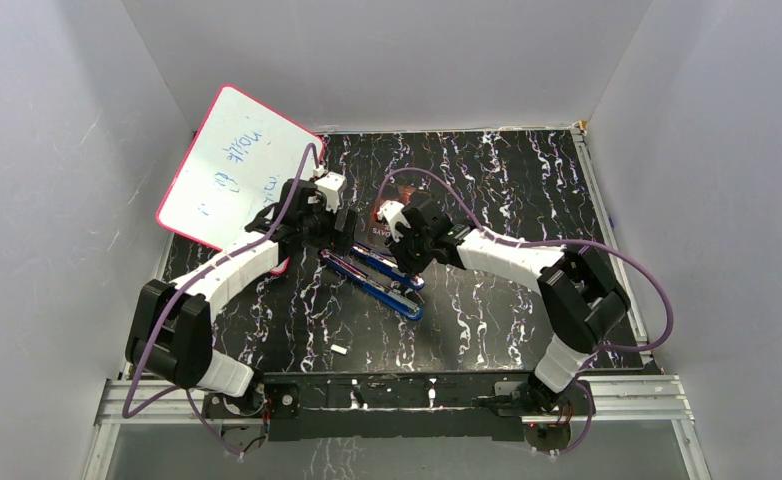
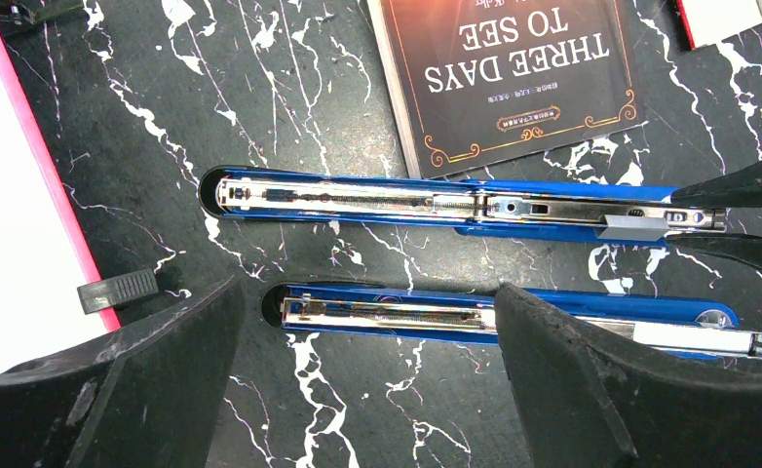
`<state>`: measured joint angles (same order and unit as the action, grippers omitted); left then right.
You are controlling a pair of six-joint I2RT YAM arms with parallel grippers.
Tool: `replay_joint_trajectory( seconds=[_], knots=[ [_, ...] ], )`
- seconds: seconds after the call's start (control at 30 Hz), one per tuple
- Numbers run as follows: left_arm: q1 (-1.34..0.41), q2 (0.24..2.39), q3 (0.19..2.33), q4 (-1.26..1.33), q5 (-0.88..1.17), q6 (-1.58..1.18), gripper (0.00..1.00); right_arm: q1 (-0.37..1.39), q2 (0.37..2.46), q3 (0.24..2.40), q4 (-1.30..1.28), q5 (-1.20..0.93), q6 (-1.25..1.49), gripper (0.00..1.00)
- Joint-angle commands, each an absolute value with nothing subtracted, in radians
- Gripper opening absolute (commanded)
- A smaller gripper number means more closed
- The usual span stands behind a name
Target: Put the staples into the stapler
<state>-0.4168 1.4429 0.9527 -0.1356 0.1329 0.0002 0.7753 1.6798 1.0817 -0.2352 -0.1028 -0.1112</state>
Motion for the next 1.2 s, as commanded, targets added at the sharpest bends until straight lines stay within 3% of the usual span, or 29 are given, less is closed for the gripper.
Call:
replay_joint_trajectory(
  seconds=[0.0,0.23,0.53,0.67,0.83,1.17],
  knots=[
    [-0.423,1.409,0.957,-0.142,0.128,0.008,0.98,0.781,1.634,1.071,-0.199,-0.096,-0.109,0.32],
    [-0.423,1.408,0.957,-0.141,0.127,0.006,0.98,0.791,1.578,1.003,-0.111,-0.116,-0.138,0.35],
    [-0.424,1.407,0.957,-0.140,0.127,0.001,0.98,0.908,1.401,0.691,0.373,0.030,-0.269,0.42],
    [-0.425,1.404,0.957,-0.140,0.125,0.003,0.98,0.908,1.395,0.616,0.557,0.111,-0.294,0.41],
    [-0.425,1.402,0.956,-0.140,0.123,0.005,0.98,0.908,1.426,0.500,0.801,0.050,-0.461,0.42],
    [-0.430,1.402,0.956,-0.141,0.115,0.007,0.98,0.926,1.487,0.472,0.834,-0.001,-0.575,0.44]
  ],
)
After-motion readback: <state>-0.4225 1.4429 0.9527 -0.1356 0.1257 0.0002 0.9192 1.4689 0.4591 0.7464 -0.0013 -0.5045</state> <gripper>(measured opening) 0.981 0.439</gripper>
